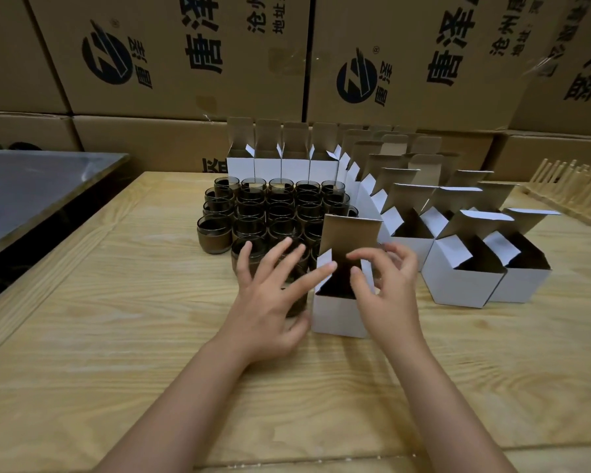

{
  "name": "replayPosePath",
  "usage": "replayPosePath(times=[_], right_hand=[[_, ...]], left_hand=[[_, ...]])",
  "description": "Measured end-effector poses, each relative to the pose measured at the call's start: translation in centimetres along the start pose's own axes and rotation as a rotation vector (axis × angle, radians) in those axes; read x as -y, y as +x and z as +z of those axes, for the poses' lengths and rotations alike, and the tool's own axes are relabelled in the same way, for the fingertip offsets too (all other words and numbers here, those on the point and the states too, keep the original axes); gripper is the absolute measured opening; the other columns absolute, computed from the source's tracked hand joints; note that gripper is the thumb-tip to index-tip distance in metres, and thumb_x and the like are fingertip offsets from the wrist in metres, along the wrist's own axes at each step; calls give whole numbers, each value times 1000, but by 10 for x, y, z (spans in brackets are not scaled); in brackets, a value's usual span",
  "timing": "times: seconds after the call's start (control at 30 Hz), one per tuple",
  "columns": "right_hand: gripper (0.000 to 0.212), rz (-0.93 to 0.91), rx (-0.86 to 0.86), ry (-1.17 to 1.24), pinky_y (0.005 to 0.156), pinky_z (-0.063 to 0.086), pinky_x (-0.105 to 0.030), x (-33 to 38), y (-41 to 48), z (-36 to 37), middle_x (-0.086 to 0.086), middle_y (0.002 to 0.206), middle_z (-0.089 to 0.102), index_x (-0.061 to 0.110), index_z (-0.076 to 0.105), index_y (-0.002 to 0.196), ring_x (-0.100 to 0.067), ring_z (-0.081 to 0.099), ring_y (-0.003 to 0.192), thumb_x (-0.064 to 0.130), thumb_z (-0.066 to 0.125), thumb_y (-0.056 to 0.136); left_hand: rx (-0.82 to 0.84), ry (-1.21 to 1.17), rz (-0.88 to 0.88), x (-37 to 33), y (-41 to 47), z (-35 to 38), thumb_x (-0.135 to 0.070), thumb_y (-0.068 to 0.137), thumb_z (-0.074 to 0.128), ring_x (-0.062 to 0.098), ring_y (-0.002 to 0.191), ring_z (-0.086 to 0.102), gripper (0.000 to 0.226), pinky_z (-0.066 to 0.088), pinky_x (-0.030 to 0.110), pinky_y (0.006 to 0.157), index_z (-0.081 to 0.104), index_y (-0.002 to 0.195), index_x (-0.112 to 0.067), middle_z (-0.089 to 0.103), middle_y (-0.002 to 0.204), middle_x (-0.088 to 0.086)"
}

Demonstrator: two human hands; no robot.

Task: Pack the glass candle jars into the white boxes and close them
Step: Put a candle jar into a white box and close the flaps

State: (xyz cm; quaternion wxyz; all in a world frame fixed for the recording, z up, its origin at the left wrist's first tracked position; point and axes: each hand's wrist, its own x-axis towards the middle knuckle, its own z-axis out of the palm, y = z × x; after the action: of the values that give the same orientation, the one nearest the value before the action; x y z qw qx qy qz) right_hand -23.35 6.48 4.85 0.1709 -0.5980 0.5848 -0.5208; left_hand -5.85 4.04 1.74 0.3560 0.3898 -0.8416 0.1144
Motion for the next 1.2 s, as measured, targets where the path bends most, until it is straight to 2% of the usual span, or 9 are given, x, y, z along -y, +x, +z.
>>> replayPosePath(times=[0.07,0.23,0.37,0.47,0.57,0.73,0.9,1.0,1.2], right_hand=[[37,51,49,105,95,32,-6,0,3,-4,5,131,41,43,61,96,2,37,118,9,45,95],[45,166,66,312,90,42,-14,-6,13,-15,7,117,59,39,63,102,7,52,106,25,31,74],[48,210,101,390,73,42,-22,-17,23,-23,5,103,59,34,68,97,-11,52,86,14,36,67],[57,229,135,442,61,37,-22,-26,26,-24,0,105,59,33,70,99,-14,43,71,-6,36,74],[54,216,157,484,63,37,-23,-30,24,-20,5,99,58,30,68,106,-14,44,71,4,40,68],[61,168,159,508,57,38,-10,-36,20,-15,6,94,52,26,61,118,5,46,62,11,40,62],[60,127,176,542,55,40,-7,-37,18,-14,6,95,56,23,59,119,8,53,61,9,39,64],[60,111,182,521,58,41,-7,-38,18,-13,7,100,56,26,59,118,11,54,69,10,39,64],[62,112,203,529,67,46,-9,-39,20,-12,3,108,59,20,56,124,7,60,87,10,39,65]], left_hand=[[4,8,37,-4,3,1,-28,76,52,20,140,32,64,1,61,112,40,138,-40,56,136,1],[-81,-110,-10,-2,3,2,-28,84,46,12,138,37,42,-3,57,114,53,125,-24,65,121,-8],[-150,-113,-81,4,1,4,-40,87,50,10,128,47,32,2,49,115,57,108,-16,69,105,-2],[-136,-172,-129,7,0,4,-46,82,57,15,121,52,40,21,48,111,62,103,-13,65,111,-1],[-53,-275,-184,12,-3,1,-52,78,61,15,120,46,53,37,39,103,58,116,-15,56,120,0],[31,-319,-289,18,-8,1,-47,71,75,13,126,40,89,39,30,99,22,142,-37,39,139,-4],[69,-236,-396,22,-10,5,-53,67,75,10,120,44,85,43,28,95,35,139,-31,44,133,-9],[70,-380,-535,24,-8,8,-38,67,81,9,116,50,87,41,25,97,32,138,-38,52,128,-11],[-95,-558,-628,29,-1,-7,-34,61,83,-10,105,52,87,38,2,85,37,134,-39,56,112,-22]])
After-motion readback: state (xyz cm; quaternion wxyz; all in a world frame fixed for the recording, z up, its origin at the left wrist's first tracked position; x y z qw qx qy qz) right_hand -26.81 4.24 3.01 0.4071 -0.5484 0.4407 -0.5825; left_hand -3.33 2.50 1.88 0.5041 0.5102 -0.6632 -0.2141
